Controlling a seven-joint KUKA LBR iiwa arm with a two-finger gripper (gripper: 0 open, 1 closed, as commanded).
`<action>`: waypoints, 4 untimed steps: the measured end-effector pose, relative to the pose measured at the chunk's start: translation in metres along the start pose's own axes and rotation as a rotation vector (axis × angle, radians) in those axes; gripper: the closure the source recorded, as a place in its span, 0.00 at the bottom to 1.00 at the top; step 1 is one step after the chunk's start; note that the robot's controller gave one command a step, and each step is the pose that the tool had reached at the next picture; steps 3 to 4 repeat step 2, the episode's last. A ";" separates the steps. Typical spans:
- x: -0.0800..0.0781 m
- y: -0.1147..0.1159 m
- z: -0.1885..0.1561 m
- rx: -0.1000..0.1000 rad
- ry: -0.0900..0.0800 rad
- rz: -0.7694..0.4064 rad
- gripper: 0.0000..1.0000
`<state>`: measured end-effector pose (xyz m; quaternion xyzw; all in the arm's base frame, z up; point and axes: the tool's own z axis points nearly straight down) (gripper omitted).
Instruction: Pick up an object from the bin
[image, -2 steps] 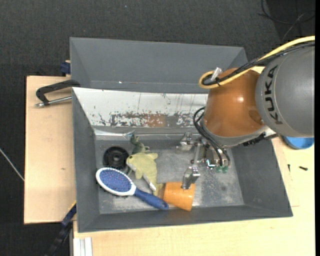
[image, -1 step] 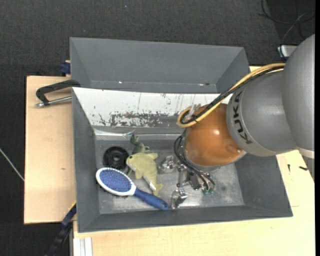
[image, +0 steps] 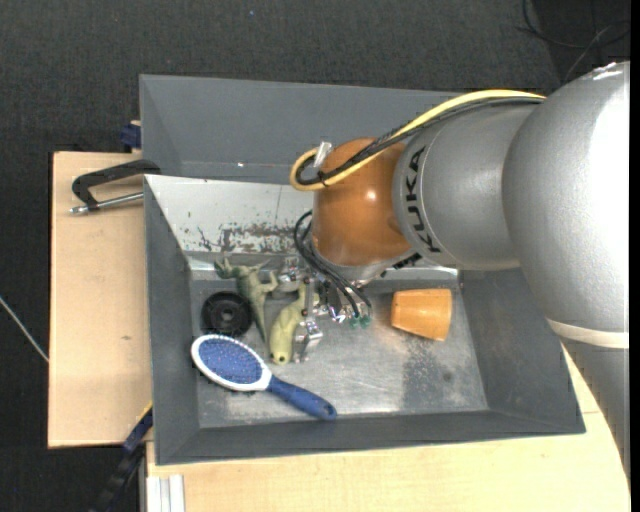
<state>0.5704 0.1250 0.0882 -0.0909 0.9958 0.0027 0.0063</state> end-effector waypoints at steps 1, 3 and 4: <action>0.004 -0.004 0.002 0.003 0.011 0.004 1.00; 0.000 -0.019 -0.133 0.004 -0.003 -0.041 1.00; 0.000 -0.019 -0.133 0.004 -0.003 -0.041 1.00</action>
Offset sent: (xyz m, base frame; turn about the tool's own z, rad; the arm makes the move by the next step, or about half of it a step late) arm 0.0000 0.0000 0.0000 0.0000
